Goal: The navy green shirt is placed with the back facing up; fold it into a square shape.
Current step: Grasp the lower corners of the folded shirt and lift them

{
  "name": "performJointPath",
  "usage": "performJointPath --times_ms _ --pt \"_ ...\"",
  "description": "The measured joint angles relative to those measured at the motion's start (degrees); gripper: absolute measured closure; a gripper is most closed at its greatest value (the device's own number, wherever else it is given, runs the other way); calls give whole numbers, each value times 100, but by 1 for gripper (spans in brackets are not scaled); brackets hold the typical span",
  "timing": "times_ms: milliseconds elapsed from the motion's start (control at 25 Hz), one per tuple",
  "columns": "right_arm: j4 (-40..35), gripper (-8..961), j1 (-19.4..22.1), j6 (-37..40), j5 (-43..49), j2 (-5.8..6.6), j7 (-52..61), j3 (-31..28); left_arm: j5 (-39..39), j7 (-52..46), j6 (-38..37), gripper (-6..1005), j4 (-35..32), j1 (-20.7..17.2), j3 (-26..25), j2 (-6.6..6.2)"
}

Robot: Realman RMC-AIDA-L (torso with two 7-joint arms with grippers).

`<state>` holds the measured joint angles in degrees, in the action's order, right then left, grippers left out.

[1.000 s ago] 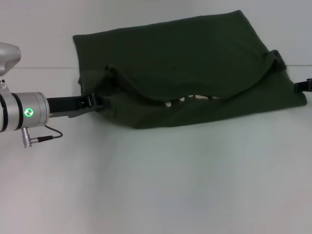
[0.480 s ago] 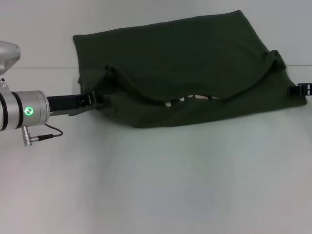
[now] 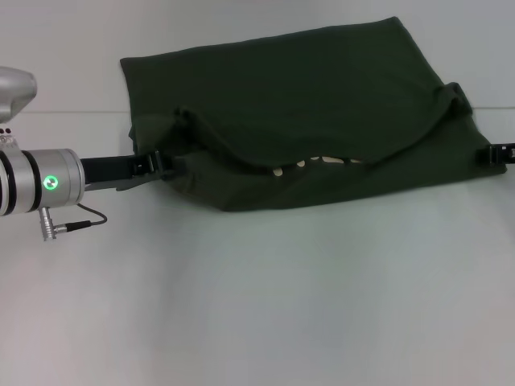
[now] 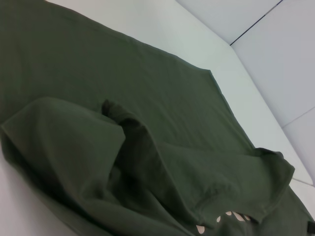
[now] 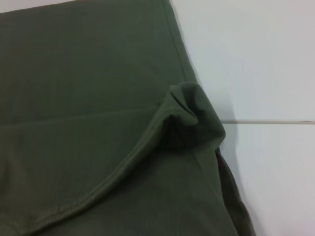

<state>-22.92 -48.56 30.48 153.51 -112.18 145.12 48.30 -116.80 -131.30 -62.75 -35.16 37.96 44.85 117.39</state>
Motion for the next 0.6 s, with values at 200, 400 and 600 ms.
performJointPath --times_ms 200,400,600 --pt "9 500 -16 -21 75 -4 44 21 0 0 -9 1001 -4 1 -5 17" --pt "7 648 -22 1 76 -3 51 9 0 -4 -15 1001 -59 -29 -14 40" --pt "-85 789 -18 107 41 9 69 -24 -4 -16 -19 1001 -69 -32 -1 40"
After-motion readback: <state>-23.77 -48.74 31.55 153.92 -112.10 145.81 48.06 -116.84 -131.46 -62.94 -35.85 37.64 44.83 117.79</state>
